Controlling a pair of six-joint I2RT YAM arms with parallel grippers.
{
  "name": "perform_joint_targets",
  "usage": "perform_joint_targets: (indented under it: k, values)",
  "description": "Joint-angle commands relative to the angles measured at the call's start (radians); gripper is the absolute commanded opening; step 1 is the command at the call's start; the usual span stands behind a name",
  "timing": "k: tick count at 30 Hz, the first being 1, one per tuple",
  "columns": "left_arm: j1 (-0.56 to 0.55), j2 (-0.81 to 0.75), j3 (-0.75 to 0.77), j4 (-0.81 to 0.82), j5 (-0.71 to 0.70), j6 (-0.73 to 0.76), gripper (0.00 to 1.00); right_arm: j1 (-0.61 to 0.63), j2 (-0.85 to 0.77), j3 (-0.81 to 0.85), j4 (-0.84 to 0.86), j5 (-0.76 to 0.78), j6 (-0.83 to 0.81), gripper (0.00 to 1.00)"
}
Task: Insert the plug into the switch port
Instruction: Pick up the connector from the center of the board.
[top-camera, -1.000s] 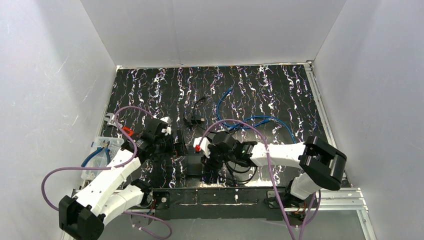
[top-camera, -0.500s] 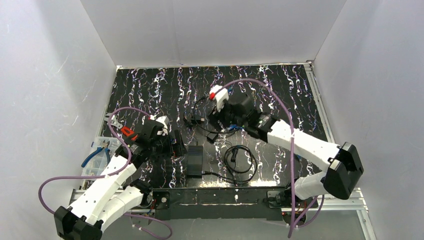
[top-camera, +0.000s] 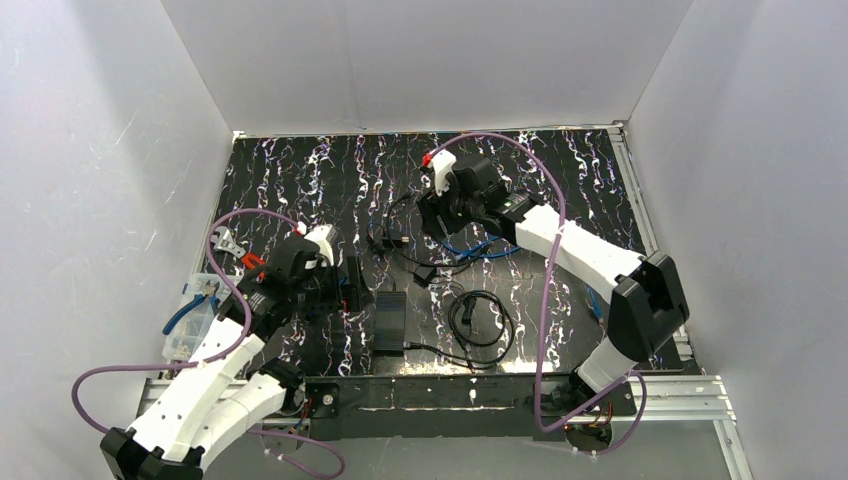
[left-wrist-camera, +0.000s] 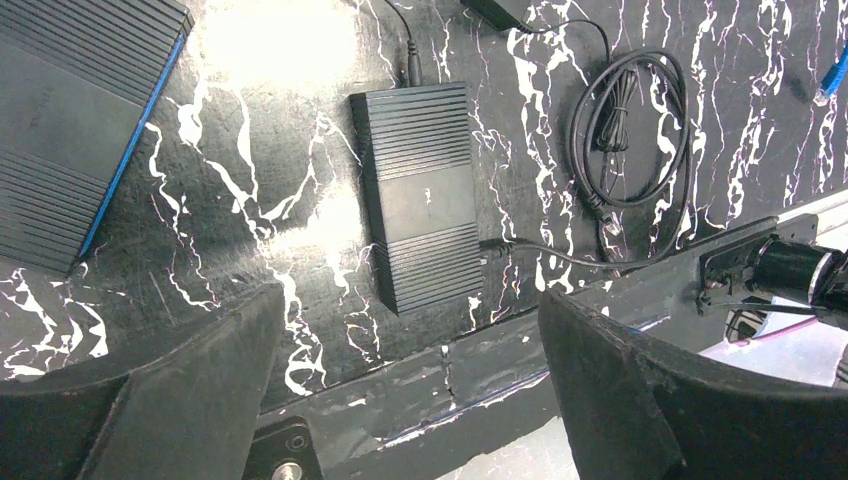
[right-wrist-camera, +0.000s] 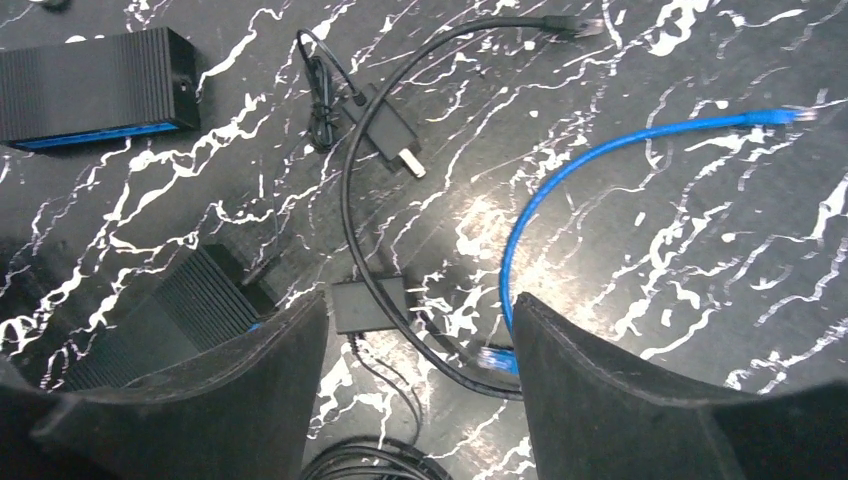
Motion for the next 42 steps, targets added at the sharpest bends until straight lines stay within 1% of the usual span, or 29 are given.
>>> perform_joint_targets:
  k: [1,5,11,15,21,37,39,42]
  values:
    - [0.000,-0.033,0.015,-0.011,0.000,0.041,0.98,0.002,0.061,0.093,-0.013,-0.094,0.056,0.72]
    - [-0.001,-0.048,-0.002,0.002,0.006,0.041,0.98,0.003,0.149,0.166,-0.061,-0.127,0.079,0.69]
    - [0.000,-0.066,-0.014,0.012,-0.003,0.041,0.98,0.003,0.300,0.293,-0.150,-0.167,0.123,0.61]
    - [0.000,-0.071,-0.021,0.016,-0.005,0.039,0.98,0.007,0.374,0.331,-0.159,-0.203,0.142,0.59]
    - [0.000,-0.068,-0.024,0.023,0.009,0.041,0.98,0.028,0.472,0.401,-0.209,-0.211,0.142,0.55]
    - [0.000,-0.054,-0.027,0.033,0.034,0.049,0.98,0.043,0.578,0.424,-0.205,-0.271,0.163,0.49]
    - [0.000,-0.055,-0.027,0.033,0.034,0.049,0.98,0.045,0.588,0.434,-0.210,-0.273,0.164,0.46]
    - [0.000,-0.057,-0.027,0.032,0.034,0.049,0.98,0.048,0.591,0.441,-0.211,-0.268,0.164,0.33]
